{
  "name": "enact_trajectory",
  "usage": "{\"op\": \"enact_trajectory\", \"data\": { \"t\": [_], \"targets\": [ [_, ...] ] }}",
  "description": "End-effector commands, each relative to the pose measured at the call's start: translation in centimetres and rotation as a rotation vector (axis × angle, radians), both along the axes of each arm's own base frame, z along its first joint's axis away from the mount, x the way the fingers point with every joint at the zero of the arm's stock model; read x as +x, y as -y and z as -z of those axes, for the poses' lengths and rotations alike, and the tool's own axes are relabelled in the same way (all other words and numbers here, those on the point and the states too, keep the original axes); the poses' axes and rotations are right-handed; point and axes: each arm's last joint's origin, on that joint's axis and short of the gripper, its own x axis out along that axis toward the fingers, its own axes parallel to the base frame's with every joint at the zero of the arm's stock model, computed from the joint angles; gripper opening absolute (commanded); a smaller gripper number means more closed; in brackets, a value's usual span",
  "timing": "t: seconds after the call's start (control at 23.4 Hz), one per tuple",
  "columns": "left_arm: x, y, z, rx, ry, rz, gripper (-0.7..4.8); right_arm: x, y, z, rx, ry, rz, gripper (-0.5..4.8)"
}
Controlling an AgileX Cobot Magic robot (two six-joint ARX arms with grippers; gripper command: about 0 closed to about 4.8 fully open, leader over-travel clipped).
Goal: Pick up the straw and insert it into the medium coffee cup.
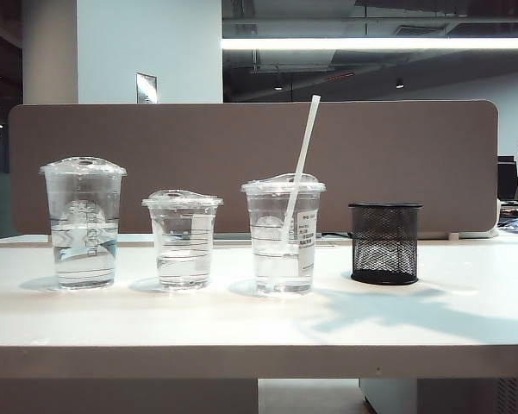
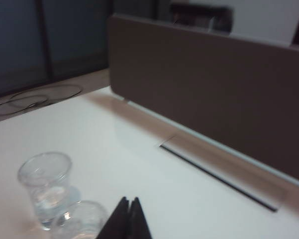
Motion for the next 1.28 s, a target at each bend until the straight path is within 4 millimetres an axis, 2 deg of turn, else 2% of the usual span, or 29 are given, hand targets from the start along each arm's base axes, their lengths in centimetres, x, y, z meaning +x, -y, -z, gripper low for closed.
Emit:
{"op": "enact_trajectory", "data": {
  "t": [0.04, 0.21, 0.38, 0.43, 0.51, 0.64, 0.68, 1.07, 1.2, 1.28],
  "targets": [
    [0.0, 0.0, -0.1, -0.003, 0.009, 0.002, -0.04, -2.8, 2.2, -1.8, -0.024, 0.046, 0.138, -0.02],
    [0.0, 0.0, -0.1, -0.004, 0.008, 0.004, -0.04, -6.3, 4.3, -2.0, -0.022, 0.078, 0.254, -0.02],
    [0.0, 0.0, -0.1, -0.003, 0.009, 0.003, -0.04, -9.1, 5.7, 0.4, -0.029, 0.112, 0.311, -0.02],
    [0.0, 0.0, -0.1, -0.003, 0.009, 0.003, -0.04, -9.7, 5.9, 1.2, -0.031, 0.111, 0.316, -0.02],
    [0.0, 0.0, -0.1, -0.004, 0.009, 0.002, -0.04, -11.6, 6.4, 4.5, -0.032, 0.11, 0.32, -0.02],
    [0.0, 0.0, -0.1, -0.003, 0.009, 0.002, -0.04, -12.9, 6.7, 7.0, -0.034, 0.105, 0.32, -0.02],
    [0.0, 0.0, -0.1, -0.003, 0.009, 0.002, -0.04, -13.8, 7.0, 8.6, -0.03, 0.114, 0.322, -0.02],
    [0.0, 0.0, -0.1, -0.003, 0.009, 0.003, -0.04, -17.0, 8.0, 15.2, 0.058, 0.149, 0.377, -0.02],
    [0.0, 0.0, -0.1, -0.003, 0.008, 0.003, -0.04, -16.7, 8.1, 16.8, 0.031, 0.058, 0.422, -0.02],
    [0.0, 0.0, -0.1, -0.003, 0.008, 0.003, -0.04, -16.5, 8.2, 17.3, 0.032, 0.06, 0.487, -0.02]
  ]
}}
